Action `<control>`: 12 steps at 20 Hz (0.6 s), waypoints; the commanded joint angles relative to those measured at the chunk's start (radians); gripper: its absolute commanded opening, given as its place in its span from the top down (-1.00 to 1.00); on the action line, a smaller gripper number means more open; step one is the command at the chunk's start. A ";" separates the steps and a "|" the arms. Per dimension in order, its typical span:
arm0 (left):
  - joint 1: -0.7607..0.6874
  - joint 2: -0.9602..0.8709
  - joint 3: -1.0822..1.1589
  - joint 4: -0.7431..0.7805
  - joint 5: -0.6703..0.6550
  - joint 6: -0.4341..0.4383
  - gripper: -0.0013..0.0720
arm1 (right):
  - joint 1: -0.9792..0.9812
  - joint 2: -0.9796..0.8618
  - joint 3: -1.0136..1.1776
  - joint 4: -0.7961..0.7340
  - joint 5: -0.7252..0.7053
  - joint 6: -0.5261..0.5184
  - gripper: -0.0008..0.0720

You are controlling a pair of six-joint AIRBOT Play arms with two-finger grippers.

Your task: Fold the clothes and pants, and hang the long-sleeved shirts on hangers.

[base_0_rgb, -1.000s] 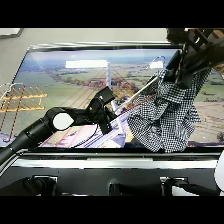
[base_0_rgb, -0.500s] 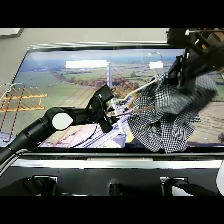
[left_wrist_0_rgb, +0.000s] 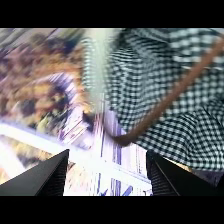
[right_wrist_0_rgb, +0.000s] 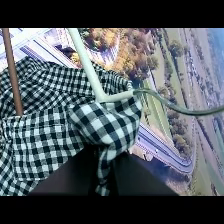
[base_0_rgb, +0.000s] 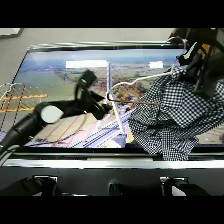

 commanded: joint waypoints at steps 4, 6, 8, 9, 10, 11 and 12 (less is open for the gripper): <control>0.327 0.096 -0.116 -0.083 -0.152 -0.505 -0.66 | 0.000 0.036 0.000 -0.037 0.003 0.041 0.90; 0.309 0.092 -0.248 -0.273 -0.062 -0.486 -0.66 | 0.000 0.036 0.000 -0.037 0.003 0.053 0.90; 0.211 0.089 -0.366 -0.544 0.111 -0.401 -0.65 | 0.000 0.036 0.000 -0.037 0.000 0.065 0.89; 0.148 0.077 -0.391 -0.650 0.187 -0.343 -0.65 | 0.000 0.036 0.000 -0.037 -0.002 0.068 0.89; 0.080 0.054 -0.389 -0.727 0.244 -0.293 -0.64 | 0.000 0.036 0.000 -0.037 -0.004 0.068 0.89; 0.017 0.026 -0.376 -0.790 0.285 -0.258 -0.64 | 0.000 0.036 0.000 -0.037 -0.003 0.069 0.89; -0.044 -0.008 -0.350 -0.837 0.309 -0.224 -0.64 | 0.000 0.035 0.000 -0.037 -0.004 0.076 0.89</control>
